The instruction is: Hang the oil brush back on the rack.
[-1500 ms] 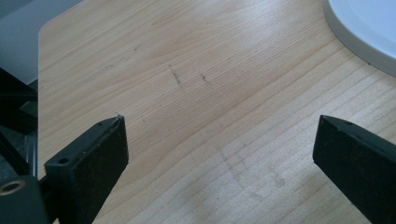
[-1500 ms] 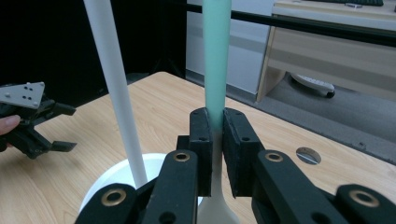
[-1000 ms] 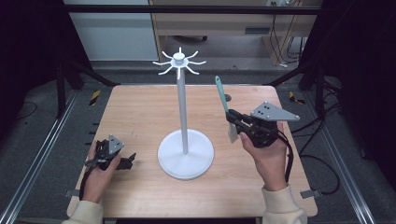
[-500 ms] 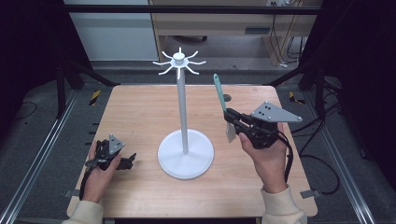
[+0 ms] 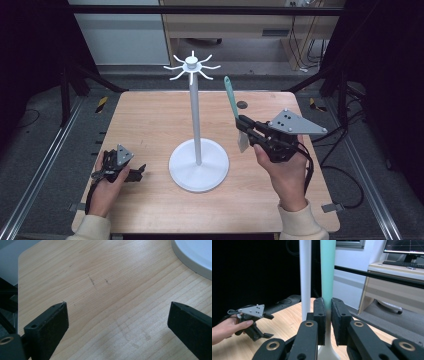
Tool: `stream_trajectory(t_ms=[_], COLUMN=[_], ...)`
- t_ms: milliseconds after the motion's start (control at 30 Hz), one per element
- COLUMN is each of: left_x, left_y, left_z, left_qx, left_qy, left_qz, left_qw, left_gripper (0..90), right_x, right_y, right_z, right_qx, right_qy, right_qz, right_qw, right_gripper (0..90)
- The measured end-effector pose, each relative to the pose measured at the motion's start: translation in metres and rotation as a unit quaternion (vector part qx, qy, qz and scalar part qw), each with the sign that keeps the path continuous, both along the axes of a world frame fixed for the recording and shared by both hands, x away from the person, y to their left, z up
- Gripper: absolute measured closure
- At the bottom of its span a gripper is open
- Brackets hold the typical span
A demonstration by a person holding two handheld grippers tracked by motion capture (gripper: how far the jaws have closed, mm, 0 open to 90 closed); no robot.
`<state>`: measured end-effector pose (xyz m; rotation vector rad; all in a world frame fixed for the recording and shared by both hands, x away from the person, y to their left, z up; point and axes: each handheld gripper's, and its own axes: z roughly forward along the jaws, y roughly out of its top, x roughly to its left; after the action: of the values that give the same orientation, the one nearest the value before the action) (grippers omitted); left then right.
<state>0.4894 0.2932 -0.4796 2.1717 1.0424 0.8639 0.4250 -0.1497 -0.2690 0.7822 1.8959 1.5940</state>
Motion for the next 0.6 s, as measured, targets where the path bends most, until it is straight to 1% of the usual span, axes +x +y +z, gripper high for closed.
stream_trajectory(t_ms=[33, 67, 133, 267, 600], left_x=[0.0, 0.0, 0.0, 0.0, 0.0], left_y=[0.0, 0.0, 0.0, 0.0, 0.0], left_z=[0.0, 0.0, 0.0, 0.0, -0.001], left_qx=[-0.001, 0.003, 0.004, 0.004, 0.005], left_qy=[-0.001, 0.0, 0.001, 0.001, 0.002], left_qz=[0.0, -0.001, -0.001, -0.001, -0.001], left_qw=[1.0, 1.0, 1.0, 1.0, 1.0], left_gripper=[2.9, 2.9, 2.9, 2.9, 2.9], right_x=[-0.001, -0.002, -0.002, -0.004, -0.002], right_y=[0.002, 0.002, 0.003, 0.004, 0.011], right_z=[0.001, 0.002, 0.002, 0.007, 0.015], right_qx=[-0.001, 0.0, 0.0, 0.002, -0.001], right_qy=[-0.003, -0.003, -0.003, -0.008, -0.012], right_qz=[0.001, 0.002, 0.003, 0.008, 0.01], right_qw=[1.0, 1.0, 1.0, 0.9999, 0.9999], right_gripper=[82.5, 82.5, 82.5, 82.5, 82.4])
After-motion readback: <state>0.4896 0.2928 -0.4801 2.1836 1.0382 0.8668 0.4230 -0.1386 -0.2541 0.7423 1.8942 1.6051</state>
